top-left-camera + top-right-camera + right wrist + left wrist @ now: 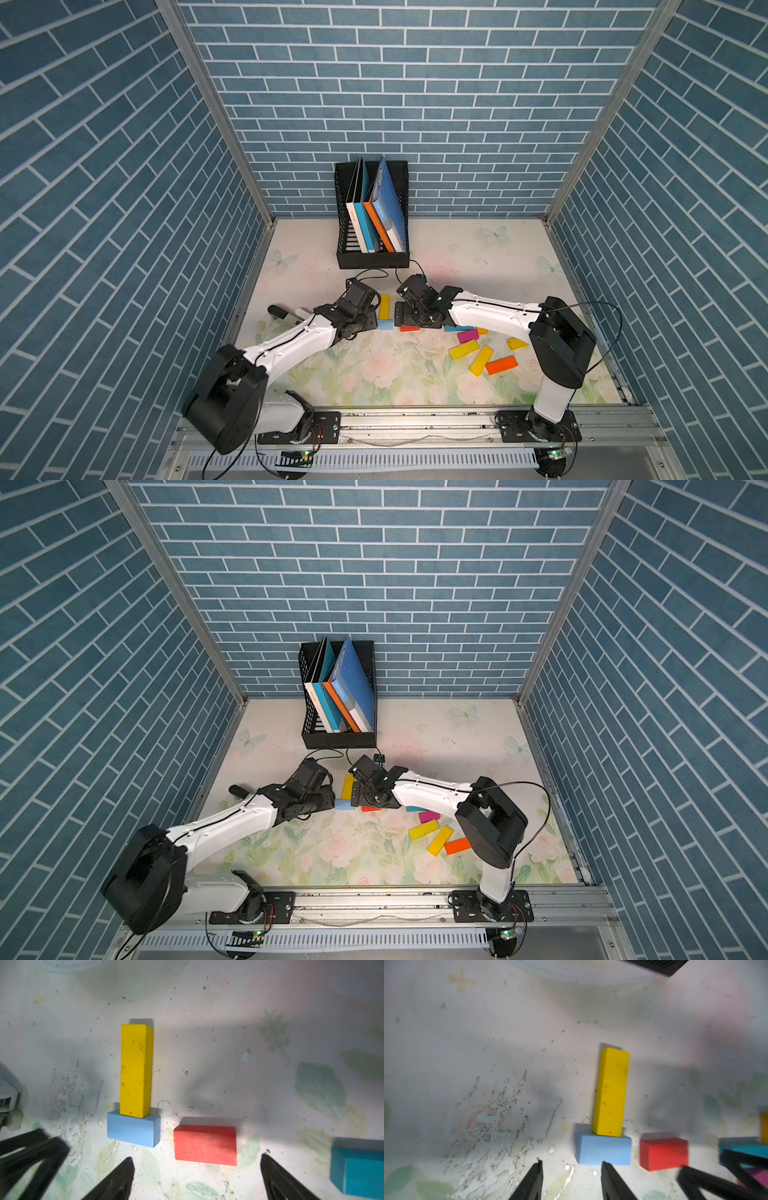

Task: Assemble the letter h with building blocks
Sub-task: Place the building block at the center of the board, then assemble the building block at the center of the board.

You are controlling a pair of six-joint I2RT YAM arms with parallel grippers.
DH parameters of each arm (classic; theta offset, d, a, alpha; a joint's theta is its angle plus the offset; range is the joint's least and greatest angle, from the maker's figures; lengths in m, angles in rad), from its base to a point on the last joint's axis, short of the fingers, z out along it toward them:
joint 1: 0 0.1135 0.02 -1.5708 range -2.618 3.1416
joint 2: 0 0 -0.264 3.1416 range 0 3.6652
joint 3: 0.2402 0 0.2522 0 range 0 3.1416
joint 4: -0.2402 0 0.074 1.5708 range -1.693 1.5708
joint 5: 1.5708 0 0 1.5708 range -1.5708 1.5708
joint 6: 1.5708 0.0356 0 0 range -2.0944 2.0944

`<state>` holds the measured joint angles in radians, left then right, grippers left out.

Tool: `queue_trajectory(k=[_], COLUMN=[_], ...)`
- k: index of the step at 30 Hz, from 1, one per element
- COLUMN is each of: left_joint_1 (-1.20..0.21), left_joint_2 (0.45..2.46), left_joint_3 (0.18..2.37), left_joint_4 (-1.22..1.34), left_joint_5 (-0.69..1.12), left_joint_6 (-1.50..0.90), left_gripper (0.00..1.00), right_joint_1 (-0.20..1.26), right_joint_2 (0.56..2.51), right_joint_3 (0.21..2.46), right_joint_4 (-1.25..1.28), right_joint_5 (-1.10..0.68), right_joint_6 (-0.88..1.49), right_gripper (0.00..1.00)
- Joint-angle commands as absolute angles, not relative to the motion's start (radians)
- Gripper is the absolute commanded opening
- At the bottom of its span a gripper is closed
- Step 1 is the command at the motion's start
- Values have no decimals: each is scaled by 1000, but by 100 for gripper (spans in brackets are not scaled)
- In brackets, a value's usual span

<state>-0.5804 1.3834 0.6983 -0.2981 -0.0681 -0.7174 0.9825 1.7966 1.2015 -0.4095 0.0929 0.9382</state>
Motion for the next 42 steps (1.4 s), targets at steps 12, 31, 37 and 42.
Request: queue_trajectory(k=[12, 31, 37, 42], left_joint_1=[-564, -595, -602, -601], left_joint_2=[1486, 1549, 1551, 1519], left_joint_3=[656, 685, 687, 672], left_joint_4=[-213, -173, -182, -204], left_joint_5=[-86, -27, -33, -65], left_joint_6=[-721, -697, -695, -716], left_gripper=[40, 39, 39, 40], right_joint_1=[954, 969, 977, 978], right_joint_2=[1753, 1757, 1751, 1743], right_joint_3=[1058, 1035, 1020, 1017], right_joint_4=[-239, -176, -159, -172], right_joint_5=[8, -37, -38, -29], right_joint_6=[987, 1045, 1076, 1076], right_gripper=[90, 84, 83, 82])
